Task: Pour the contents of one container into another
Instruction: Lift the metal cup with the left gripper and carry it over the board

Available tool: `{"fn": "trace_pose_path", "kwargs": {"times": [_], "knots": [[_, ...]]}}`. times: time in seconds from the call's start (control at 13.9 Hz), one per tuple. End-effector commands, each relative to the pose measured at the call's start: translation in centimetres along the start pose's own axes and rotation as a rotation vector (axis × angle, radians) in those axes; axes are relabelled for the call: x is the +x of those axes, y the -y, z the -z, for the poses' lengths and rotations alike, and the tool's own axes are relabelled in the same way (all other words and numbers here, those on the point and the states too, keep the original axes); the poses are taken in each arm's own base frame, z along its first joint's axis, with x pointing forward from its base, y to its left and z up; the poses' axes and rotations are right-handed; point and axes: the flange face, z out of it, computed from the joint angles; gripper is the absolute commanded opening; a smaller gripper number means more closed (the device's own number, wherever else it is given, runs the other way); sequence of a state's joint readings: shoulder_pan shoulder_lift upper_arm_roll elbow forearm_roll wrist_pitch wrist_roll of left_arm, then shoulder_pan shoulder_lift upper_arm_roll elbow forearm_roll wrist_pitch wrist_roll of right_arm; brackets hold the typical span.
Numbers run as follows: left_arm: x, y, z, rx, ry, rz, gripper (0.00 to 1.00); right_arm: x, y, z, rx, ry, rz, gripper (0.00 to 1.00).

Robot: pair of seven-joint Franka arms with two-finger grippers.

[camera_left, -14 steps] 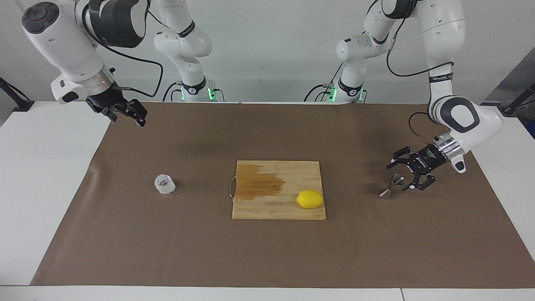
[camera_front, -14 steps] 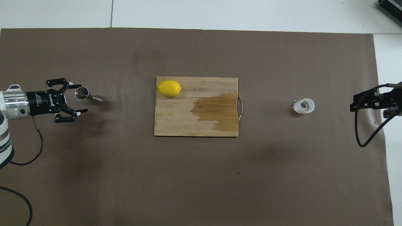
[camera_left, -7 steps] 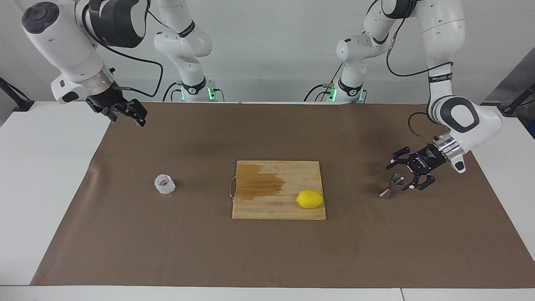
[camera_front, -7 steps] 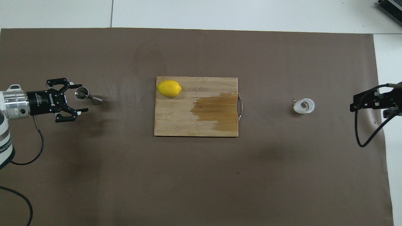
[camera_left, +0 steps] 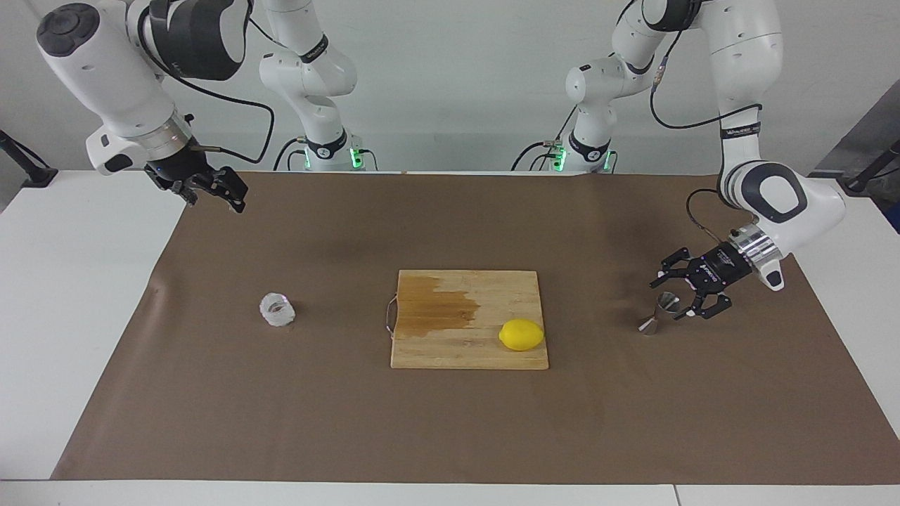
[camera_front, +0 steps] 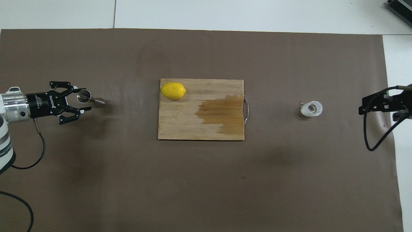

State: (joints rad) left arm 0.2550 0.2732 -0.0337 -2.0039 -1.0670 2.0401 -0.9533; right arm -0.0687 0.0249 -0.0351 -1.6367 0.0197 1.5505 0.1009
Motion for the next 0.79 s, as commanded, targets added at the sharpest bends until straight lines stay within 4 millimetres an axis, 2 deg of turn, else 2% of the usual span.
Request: {"fn": "trace_pose_path", "kwargs": {"times": [0.0,0.07,0.14,0.29,0.43,0.72], "knots": [[-0.03,0.75,0.2,-0.026,0.002,-0.002,0.61,-0.17,-0.04,-0.01,0.018,-0.003,-0.014,1.0],[-0.1,0.74,0.26,-0.027,0.002,-0.004,0.61,-0.18,-0.13,-0.02,0.018,-0.002,-0.017,1.0],[-0.06,0.73,0.16,-0.028,0.0,-0.003,0.57,-0.19,-0.04,-0.02,0.018,-0.002,-0.016,1.0],[-0.02,0.67,0.23,-0.034,-0.004,-0.002,0.21,-0.17,-0.04,-0.01,0.018,-0.003,-0.016,1.0],[0.11,0.64,0.48,-0.033,0.0,0.002,0.0,-0.16,-0.12,-0.01,0.018,-0.003,-0.018,1.0],[-0.31,0.54,0.77,-0.019,0.02,0.004,0.0,-0.19,-0.04,-0.02,0.018,-0.002,-0.016,1.0]]}}
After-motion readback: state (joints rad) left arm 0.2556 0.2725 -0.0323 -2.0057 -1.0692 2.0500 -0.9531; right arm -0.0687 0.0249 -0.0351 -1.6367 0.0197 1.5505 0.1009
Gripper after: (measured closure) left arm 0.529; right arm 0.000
